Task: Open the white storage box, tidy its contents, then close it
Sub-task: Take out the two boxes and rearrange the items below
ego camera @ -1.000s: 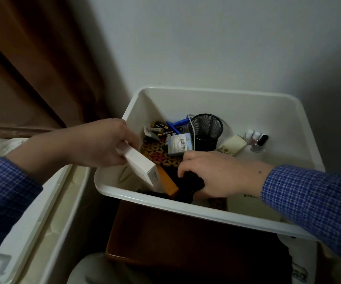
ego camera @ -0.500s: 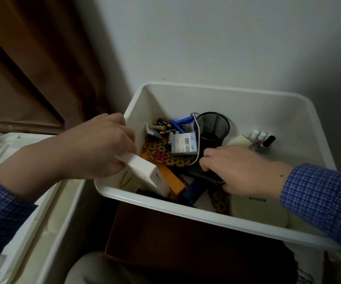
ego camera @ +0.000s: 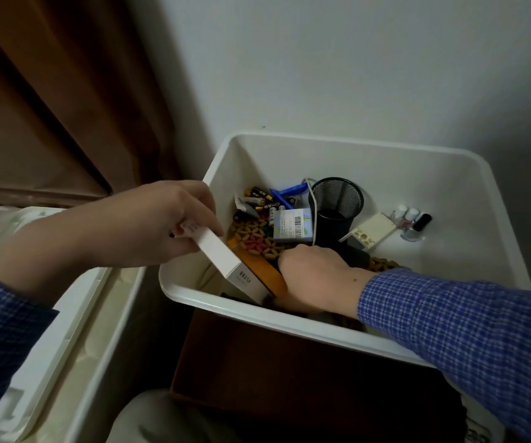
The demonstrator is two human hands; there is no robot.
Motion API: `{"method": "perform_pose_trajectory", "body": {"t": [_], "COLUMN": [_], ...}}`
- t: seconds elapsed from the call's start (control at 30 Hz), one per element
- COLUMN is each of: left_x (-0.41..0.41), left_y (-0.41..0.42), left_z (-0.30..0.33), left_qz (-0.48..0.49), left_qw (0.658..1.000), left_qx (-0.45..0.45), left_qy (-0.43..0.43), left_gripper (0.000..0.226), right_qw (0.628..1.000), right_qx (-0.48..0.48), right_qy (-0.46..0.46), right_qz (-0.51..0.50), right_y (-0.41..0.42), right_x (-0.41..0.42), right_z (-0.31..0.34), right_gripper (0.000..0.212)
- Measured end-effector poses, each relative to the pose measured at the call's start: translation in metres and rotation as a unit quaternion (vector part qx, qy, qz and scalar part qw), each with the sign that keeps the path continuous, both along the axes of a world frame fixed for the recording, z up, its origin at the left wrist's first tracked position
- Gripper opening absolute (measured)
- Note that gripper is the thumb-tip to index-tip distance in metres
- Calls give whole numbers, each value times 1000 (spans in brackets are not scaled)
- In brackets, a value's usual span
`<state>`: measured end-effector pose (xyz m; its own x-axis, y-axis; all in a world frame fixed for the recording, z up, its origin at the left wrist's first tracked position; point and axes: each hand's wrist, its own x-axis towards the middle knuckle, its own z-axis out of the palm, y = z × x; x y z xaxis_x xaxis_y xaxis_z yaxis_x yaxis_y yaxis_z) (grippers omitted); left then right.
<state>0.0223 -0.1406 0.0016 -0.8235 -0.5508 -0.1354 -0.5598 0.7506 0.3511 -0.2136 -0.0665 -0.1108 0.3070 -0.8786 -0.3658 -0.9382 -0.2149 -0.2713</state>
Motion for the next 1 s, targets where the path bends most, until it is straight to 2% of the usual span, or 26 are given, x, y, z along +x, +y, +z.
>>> {"method": "perform_pose_trajectory", "body": {"t": [0.2, 0.27, 0.4, 0.6, 0.7, 0.8, 0.9, 0.97, 1.0], "left_x": [3, 6, 12, 16, 8, -5, -20, -32, -38], "left_y": [2, 1, -3, -4, 2, 12, 25, 32, 33], "left_z": [23, 33, 52, 59, 42, 21, 4, -6, -12], "left_qz": [13, 24, 47, 50, 57, 84, 127, 182, 209], "left_qw": [989, 979, 967, 950, 915, 871, 809, 779, 777], "left_qx": [136, 178, 206, 236, 319, 398, 466, 467, 450], "left_qy": [64, 97, 143, 198, 240, 276, 336, 377, 388], "left_gripper": [28, 21, 26, 36, 29, 36, 35, 24, 23], "right_qw": [988, 979, 961, 908, 869, 837, 805, 772, 752], "right_qx": [28, 21, -8, -6, 0, -30, -55, -24, 5], "right_qy": [-97, -134, -192, -324, -400, -465, -520, -568, -591], "right_qz": [-114, -153, -200, -268, -292, -287, -280, -286, -292], "right_y": [-6, -8, -7, 17, 33, 47, 58, 62, 63], "right_x": [-13, -22, -46, -97, -116, -127, -131, -131, -132], "right_z": [11, 25, 60, 106, 114, 111, 101, 97, 96], "right_gripper": [43, 51, 61, 26, 14, 12, 14, 16, 20]}}
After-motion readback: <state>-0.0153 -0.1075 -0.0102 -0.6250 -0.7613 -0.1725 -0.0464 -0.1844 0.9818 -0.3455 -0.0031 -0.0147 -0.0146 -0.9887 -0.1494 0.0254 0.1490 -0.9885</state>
